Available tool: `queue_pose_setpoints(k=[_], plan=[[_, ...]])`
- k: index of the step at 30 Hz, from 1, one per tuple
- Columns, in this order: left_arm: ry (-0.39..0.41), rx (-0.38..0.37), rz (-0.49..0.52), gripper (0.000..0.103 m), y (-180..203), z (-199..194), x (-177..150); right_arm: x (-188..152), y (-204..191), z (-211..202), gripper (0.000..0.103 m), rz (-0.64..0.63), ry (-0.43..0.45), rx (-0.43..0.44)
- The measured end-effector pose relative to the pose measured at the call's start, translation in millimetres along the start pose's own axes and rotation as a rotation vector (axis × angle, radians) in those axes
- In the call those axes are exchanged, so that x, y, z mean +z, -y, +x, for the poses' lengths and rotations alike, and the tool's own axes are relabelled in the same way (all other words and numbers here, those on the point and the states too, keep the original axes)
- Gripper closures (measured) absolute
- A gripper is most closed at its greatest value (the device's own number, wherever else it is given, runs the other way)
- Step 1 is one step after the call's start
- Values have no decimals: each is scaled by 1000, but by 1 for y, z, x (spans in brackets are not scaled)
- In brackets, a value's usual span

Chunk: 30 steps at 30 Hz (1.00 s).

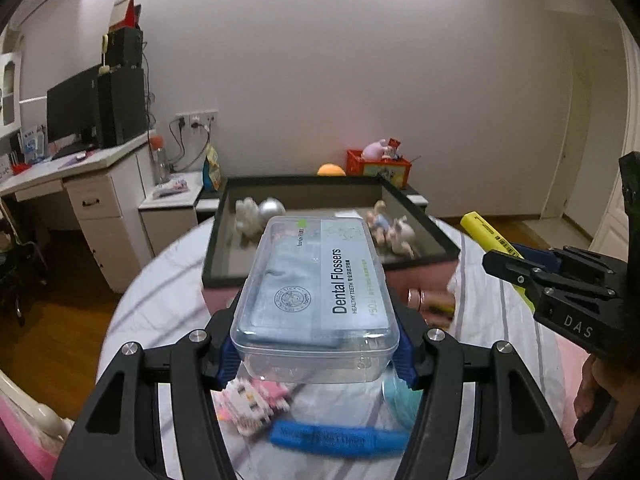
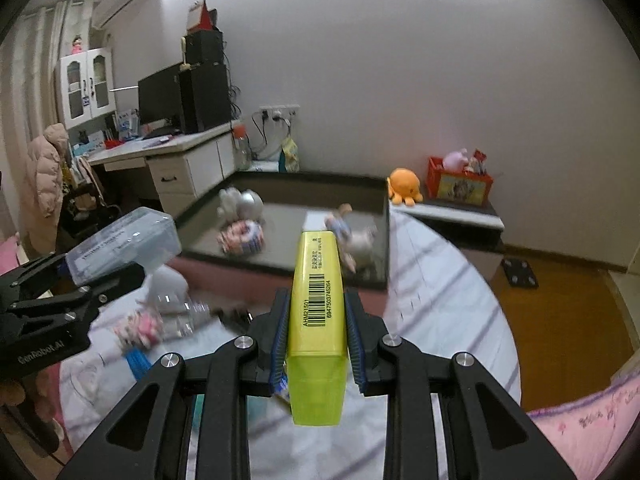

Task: Organize rigid objects
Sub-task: 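Carry the flosser box and highlighter into the pink box and open both tools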

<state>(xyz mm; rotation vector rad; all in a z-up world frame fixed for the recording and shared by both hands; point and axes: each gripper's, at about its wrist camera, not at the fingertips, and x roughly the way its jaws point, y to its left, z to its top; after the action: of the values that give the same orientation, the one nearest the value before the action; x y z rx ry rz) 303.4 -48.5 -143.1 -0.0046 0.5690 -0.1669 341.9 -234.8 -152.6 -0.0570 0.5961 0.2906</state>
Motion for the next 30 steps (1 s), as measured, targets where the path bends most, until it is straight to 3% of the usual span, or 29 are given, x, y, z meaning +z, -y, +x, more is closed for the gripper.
queue_pose_setpoints(k=[10,17,25,30], plan=[[8,-28,-4,42,-7,32,54,51,-10,27,76,3,39,65],[-45,-65,14,42,2,90,92,84,9,83,76,17,-28,39],[-212,-21,45,42,2,190,105,98,37,159,76,27,-149,-23],[-309,-8,28,42,2,226,96,98,47,191,76,24,-211,-41]])
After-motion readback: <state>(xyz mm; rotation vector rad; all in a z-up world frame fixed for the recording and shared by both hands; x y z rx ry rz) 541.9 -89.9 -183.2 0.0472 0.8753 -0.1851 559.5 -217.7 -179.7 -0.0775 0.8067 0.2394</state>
